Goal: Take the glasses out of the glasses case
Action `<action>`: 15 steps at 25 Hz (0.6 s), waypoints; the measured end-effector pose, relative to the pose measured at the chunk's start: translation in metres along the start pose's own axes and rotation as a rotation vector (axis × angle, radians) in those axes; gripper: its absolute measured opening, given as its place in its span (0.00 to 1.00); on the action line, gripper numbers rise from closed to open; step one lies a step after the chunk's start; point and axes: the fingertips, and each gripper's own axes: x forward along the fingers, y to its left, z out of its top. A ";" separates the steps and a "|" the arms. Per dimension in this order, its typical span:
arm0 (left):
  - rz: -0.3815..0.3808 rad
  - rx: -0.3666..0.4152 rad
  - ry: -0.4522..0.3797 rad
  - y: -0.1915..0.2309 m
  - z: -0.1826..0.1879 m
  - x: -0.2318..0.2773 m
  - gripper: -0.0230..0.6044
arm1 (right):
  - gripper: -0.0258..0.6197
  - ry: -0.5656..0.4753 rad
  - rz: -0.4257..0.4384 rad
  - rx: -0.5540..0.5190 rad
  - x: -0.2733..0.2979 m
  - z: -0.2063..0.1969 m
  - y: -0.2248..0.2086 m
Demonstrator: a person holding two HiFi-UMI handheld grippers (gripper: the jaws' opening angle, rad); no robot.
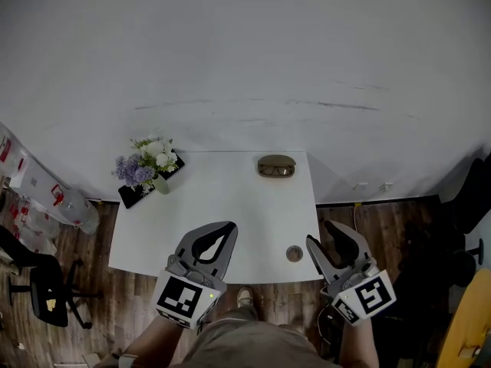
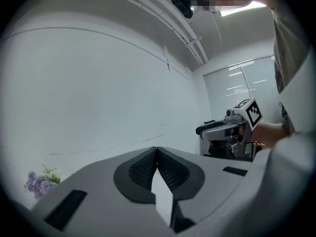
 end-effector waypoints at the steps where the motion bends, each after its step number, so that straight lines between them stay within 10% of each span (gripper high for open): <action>1: 0.000 0.000 0.005 0.006 -0.002 0.004 0.06 | 0.31 0.006 0.000 0.000 0.007 -0.001 -0.003; 15: 0.041 -0.015 0.073 0.030 -0.027 0.049 0.06 | 0.31 0.090 0.063 0.026 0.053 -0.030 -0.048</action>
